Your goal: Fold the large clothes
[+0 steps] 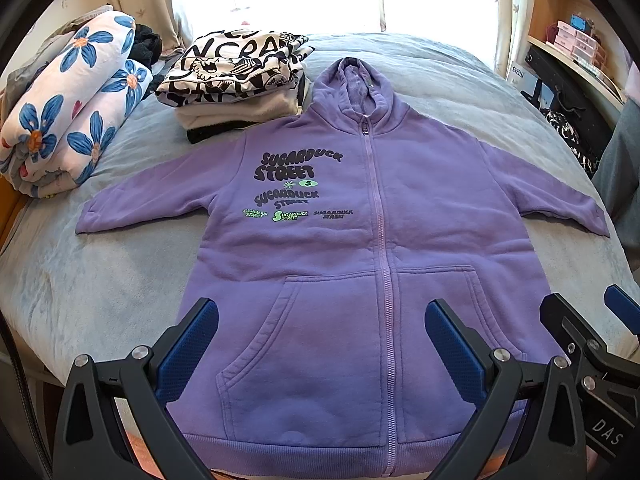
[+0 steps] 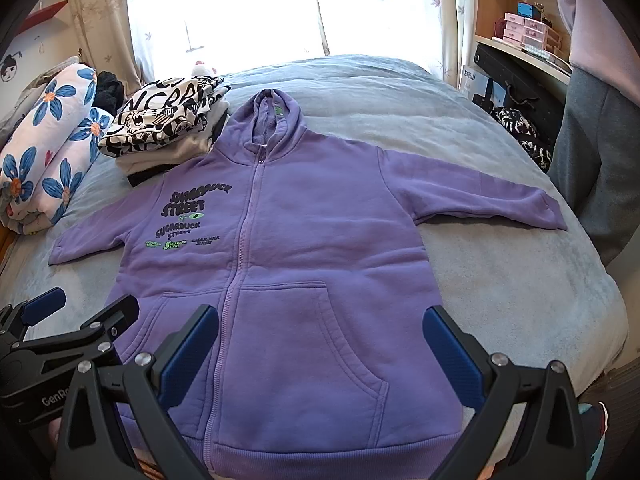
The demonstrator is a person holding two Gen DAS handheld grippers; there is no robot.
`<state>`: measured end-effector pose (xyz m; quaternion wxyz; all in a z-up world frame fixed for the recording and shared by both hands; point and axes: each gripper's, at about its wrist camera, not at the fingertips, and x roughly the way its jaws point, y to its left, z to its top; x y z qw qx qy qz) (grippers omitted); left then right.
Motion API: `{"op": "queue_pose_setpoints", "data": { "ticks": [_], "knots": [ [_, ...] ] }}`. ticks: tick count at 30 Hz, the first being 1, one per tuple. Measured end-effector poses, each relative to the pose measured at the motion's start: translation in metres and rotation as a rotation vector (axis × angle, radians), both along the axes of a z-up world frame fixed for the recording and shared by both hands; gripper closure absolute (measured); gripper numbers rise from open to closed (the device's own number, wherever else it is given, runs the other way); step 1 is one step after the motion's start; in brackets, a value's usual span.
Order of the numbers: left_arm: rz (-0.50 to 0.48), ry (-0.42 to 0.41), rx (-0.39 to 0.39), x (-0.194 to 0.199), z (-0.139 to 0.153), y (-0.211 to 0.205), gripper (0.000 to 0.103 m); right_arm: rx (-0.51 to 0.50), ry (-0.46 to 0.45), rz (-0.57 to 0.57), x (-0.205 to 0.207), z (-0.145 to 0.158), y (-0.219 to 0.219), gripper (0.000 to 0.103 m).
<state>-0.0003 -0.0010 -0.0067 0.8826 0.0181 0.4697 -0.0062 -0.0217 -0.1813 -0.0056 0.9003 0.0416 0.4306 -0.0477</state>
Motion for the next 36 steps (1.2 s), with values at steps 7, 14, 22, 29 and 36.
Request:
{"op": "queue_pose_setpoints", "data": {
  "ticks": [7, 14, 22, 29, 36],
  "knots": [
    [-0.001, 0.002, 0.001, 0.000, 0.000, 0.000, 0.001, 0.001, -0.001, -0.001, 0.001, 0.000, -0.001, 0.001],
    [-0.004, -0.001, -0.001, 0.003, -0.002, -0.006, 0.001, -0.004, -0.003, -0.005, 0.003, 0.001, -0.002, 0.001],
    [-0.004, 0.004, -0.003, 0.004, -0.001, -0.005, 0.001, -0.003, -0.002, -0.005, 0.003, 0.000, -0.002, 0.001],
    [-0.005, 0.012, -0.003, 0.005, -0.002, -0.006, 0.001, -0.001, 0.004, -0.006, 0.007, -0.002, -0.001, 0.001],
    [-0.010, 0.016, -0.005, 0.010, -0.001, -0.009, 0.001, -0.010, -0.001, -0.005, 0.011, -0.006, -0.008, 0.001]
  ]
}}
